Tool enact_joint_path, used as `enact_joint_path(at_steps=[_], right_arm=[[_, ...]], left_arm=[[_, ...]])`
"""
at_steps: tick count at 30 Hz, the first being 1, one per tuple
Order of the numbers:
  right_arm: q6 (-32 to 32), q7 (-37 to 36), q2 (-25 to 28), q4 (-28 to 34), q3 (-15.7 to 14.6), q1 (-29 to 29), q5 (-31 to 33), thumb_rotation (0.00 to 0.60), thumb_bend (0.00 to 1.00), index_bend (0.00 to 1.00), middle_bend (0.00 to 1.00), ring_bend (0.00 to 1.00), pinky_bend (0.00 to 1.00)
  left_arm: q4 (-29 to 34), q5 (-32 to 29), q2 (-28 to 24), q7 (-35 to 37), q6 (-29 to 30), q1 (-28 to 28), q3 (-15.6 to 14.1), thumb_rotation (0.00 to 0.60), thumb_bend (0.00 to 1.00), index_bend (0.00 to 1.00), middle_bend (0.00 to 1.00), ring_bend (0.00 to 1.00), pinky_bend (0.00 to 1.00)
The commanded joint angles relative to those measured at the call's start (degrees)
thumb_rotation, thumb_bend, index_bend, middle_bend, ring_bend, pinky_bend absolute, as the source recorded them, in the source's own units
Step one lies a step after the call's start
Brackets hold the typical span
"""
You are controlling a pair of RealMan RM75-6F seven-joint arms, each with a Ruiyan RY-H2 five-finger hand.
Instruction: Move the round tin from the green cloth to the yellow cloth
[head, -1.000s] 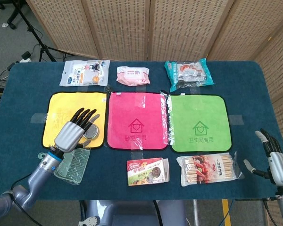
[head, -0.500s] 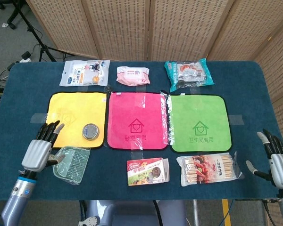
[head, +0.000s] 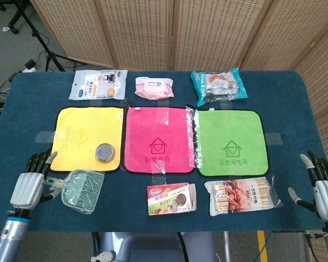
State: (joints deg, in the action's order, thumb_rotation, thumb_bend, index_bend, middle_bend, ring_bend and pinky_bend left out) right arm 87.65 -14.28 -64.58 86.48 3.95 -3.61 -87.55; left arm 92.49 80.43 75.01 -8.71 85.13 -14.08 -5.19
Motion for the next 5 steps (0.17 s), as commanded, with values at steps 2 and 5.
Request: enact_joint_path(at_steps=[2,5], right_arm=[[0.24,2.27,-0.09,0.67,0.07,0.07,-0.01,0.6,0.34,0.01,0.0,0.0,0.02],[0.24,2.79,-0.17,1.18,-0.13,0.03,-0.46,0.6,0.34,0.01,0.0,0.0,0.02]], left_arm=[[-1.2,0.09,-0.31,0.96,-0.42,0.65,0.75,0.6,0.18,0.0,0.0,0.0,0.0],[-1.47,2.04,-0.23,1.5,0.43,0.83,0.96,0.6,0.18,0.0,0.0,0.0,0.0]])
